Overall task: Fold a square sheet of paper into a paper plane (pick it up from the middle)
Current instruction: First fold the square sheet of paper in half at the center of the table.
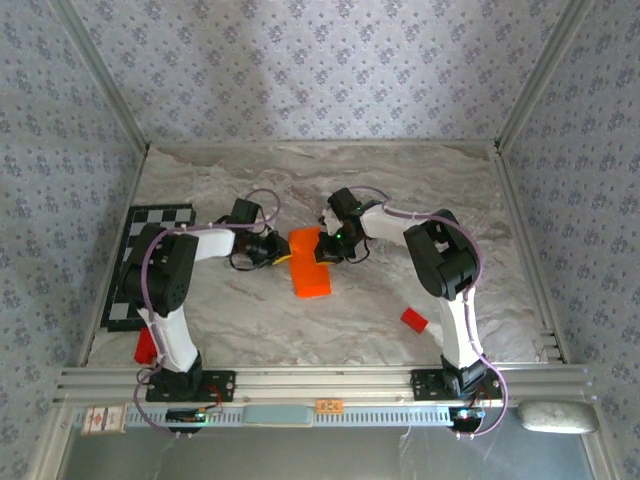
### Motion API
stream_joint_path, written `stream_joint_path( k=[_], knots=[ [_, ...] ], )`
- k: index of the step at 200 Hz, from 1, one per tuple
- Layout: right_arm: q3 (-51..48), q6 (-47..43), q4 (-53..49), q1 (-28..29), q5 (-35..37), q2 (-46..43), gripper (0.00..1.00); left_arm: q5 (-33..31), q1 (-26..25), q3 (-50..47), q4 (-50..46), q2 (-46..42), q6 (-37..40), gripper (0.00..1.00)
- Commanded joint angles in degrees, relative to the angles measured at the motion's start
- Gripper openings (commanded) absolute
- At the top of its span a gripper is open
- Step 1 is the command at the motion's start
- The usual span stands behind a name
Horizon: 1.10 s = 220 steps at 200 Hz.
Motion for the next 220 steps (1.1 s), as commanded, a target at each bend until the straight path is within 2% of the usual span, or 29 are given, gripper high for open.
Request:
stream_joint_path(
  k=[1,37,64,91,131,174,220],
  knots=[
    [-4.5,-1.4,-9.1,-0.7,16.0,6.7,0.09,-2.0,0.8,-0.5,-3.6,-3.0,1.4,0.16],
    [-4.3,-1.5,-9.2,-0.7,15.9,7.0,0.09,1.8,-2.5,2.5,-0.1,-5.0,-0.4,0.16],
    [-4.2,-1.6,-9.2,-0.7,15.5,7.3,0.09,1.4,-5.2,7.1,-0.5,-0.4,-3.0,0.16],
    [-4.0,-1.8,-9.4,-0.6,15.5,7.4,0.09,-0.7,-5.8,10.1,-1.2,4.3,-4.3,0.16],
    [-4.0,-2.0,-9.8,-0.7,16.0,7.3,0.09,-0.9,-4.0,8.8,-0.5,6.8,-3.1,0.16],
    [-4.1,-1.9,-9.9,-0.7,16.5,7.4,0.08,-2.1,0.9,7.6,-1.6,7.9,0.1,0.16],
    [-4.4,-1.9,-10.2,-0.8,16.9,7.1,0.08,-2.2,4.1,10.6,-5.1,8.1,3.6,0.16]
  ],
)
